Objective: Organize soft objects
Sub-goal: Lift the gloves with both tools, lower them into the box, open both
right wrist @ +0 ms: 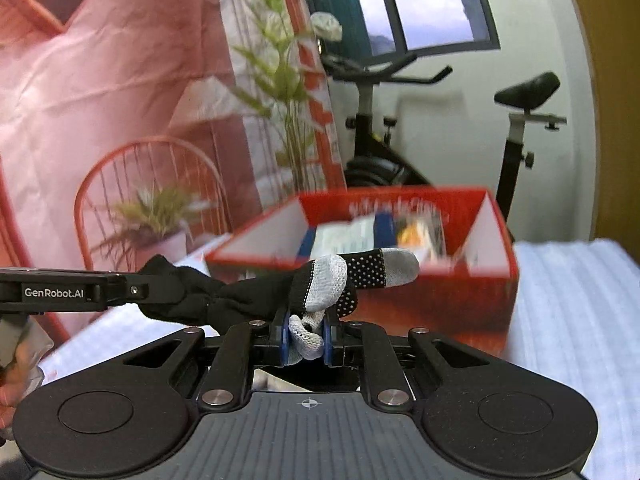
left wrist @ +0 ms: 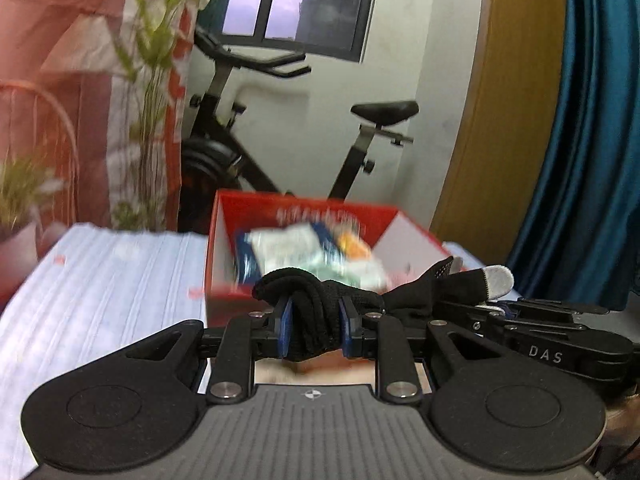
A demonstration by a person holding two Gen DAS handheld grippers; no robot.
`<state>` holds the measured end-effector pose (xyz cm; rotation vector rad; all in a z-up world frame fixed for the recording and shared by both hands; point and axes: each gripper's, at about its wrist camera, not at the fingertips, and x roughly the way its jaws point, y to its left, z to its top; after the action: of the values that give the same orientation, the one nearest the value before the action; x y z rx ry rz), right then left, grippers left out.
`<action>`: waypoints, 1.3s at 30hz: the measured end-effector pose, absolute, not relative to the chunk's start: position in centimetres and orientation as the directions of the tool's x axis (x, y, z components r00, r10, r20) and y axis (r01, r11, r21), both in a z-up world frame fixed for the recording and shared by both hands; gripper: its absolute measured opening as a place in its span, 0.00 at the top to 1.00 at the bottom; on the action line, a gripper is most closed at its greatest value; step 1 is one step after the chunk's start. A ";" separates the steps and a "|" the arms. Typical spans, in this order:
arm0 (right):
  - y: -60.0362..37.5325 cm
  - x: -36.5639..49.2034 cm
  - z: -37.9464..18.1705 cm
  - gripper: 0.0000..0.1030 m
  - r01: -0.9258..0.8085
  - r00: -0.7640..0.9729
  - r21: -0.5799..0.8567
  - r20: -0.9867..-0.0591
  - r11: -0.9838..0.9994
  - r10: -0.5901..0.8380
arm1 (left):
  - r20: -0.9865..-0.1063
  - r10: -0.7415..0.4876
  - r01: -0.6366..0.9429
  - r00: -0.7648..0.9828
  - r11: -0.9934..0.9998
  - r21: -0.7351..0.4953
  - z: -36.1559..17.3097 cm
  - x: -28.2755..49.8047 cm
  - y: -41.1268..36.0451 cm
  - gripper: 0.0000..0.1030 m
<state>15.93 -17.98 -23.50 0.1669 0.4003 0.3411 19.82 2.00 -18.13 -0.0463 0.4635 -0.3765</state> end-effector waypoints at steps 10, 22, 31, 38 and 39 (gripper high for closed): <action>-18.9 25.6 -18.7 0.87 -0.230 0.866 0.183 -0.410 0.956 0.287 | -0.468 -0.358 0.336 0.808 0.933 -0.132 -15.3 29.6 0.0 0.76; -20.4 34.1 -21.9 0.86 -0.122 0.807 0.150 -0.560 0.981 0.186 | -0.614 -0.332 0.307 0.716 0.940 -0.151 -19.3 36.7 -2.2 0.74; -19.6 35.9 -25.1 0.83 -0.056 0.705 0.176 -0.690 0.983 0.163 | -0.641 -0.286 0.305 0.712 0.949 -0.085 -20.5 36.6 -2.1 0.56; -20.2 35.0 -25.5 0.71 -0.019 0.688 0.182 -0.711 0.983 0.145 | -0.596 -0.286 0.303 0.750 0.950 -0.074 -19.2 34.8 -1.4 0.36; -20.4 34.8 -25.3 0.71 -0.015 0.689 0.184 -0.710 0.983 0.143 | -0.591 -0.282 0.302 0.755 0.951 -0.069 -18.9 34.4 -1.3 0.34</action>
<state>34.76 -20.37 -25.33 0.1684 0.8063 0.0890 34.41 -1.26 -18.91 0.0317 0.6394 -0.3187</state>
